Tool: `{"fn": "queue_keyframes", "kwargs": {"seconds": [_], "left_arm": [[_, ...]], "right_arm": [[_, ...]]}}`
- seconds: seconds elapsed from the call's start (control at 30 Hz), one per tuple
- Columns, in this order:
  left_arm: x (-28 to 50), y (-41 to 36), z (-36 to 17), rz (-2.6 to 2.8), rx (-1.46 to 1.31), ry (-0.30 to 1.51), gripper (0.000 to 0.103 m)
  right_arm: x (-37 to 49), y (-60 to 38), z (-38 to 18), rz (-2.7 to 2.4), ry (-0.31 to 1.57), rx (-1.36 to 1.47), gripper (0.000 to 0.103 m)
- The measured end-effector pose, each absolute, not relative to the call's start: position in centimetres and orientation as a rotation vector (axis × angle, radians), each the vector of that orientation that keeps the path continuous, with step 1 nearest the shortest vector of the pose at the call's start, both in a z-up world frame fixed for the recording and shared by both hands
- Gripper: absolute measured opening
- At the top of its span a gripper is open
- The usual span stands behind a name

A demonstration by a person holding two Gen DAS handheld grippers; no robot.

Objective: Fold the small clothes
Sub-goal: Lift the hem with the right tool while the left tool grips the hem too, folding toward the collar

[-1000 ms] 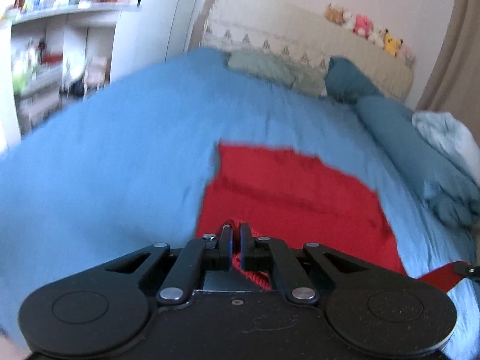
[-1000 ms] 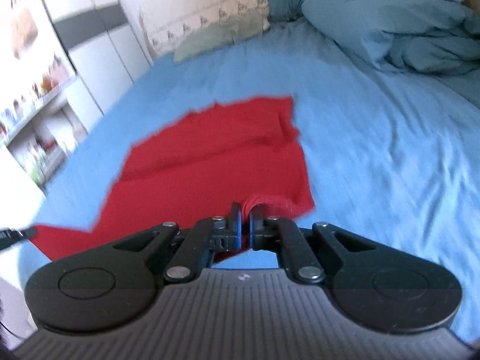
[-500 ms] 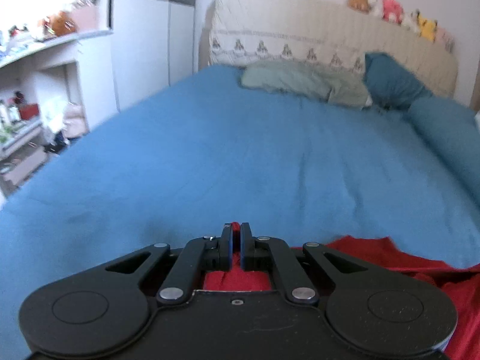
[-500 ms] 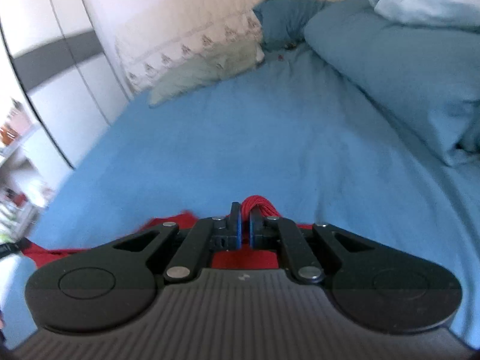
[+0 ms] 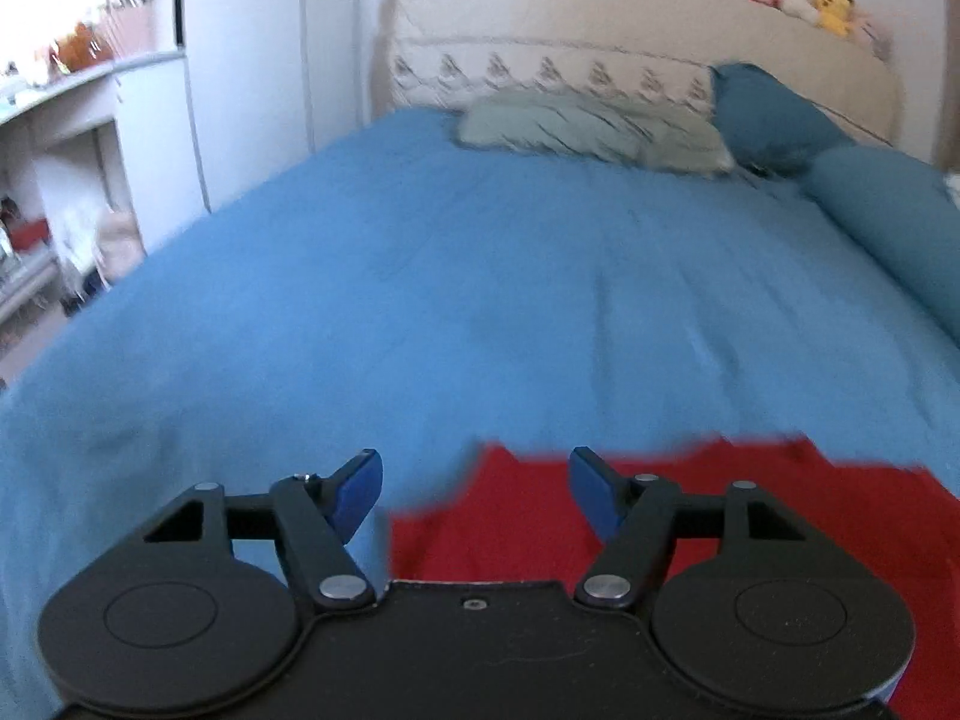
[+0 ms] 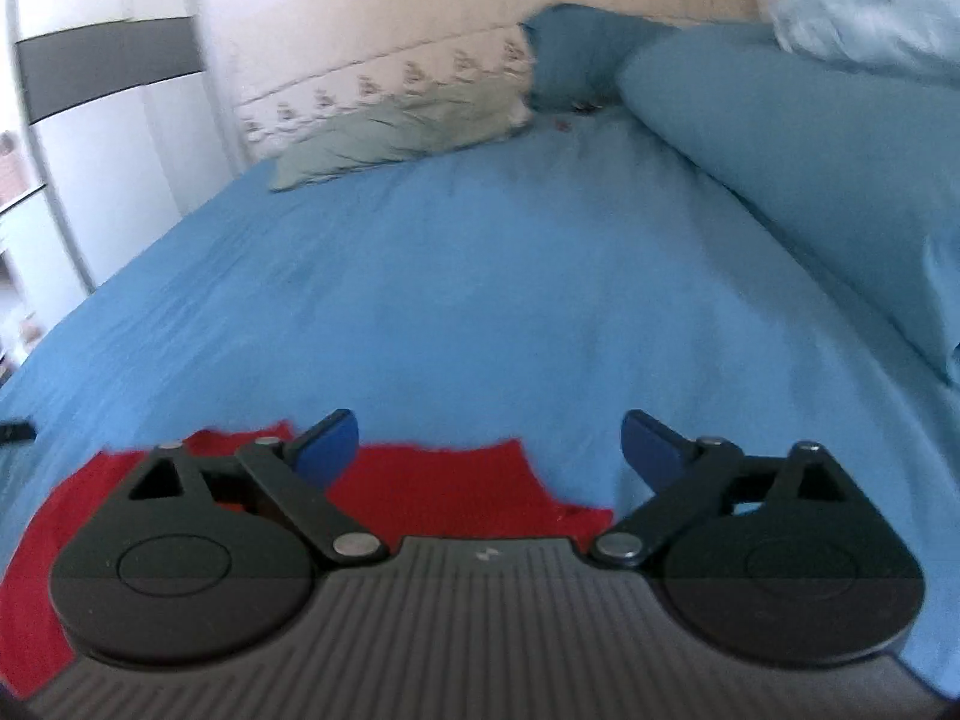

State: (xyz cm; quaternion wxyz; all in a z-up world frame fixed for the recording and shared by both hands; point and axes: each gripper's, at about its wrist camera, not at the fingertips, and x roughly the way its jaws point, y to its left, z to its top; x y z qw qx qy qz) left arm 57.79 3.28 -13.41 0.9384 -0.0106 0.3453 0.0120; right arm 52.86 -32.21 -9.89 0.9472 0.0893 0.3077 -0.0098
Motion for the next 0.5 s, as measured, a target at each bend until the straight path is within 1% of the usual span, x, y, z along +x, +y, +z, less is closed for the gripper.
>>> {"fn": "queue_keyframes", "kwargs": {"seconds": [0.07,0.2,0.3,0.43,0.5], "left_arm": [[55.9,2.7,-14.2,-0.011,-0.02,0.768,0.074],[54.0,1.8,-17.6,-0.043,0.027,0.901,0.074],[53.2,2.5,-19.7,-0.005,0.03,0.968,0.074],[53.4,2.7,-19.3,-0.004,0.029,0.998,0.074],[53.9,2.4,-18.2,0.008,0.043,1.004,0.073]], "right_arm": [[51.1,-30.6,-10.4,0.012,0.685,0.175,0.103],[49.4,-28.0,-13.0,0.024,0.795,0.109,0.103],[48.9,-28.7,-15.4,-0.054,0.868,0.102,0.103],[48.5,-32.6,-17.3,-0.188,0.951,0.236,0.103],[48.6,-33.4,-16.9,-0.18,0.956,0.282,0.103]]}}
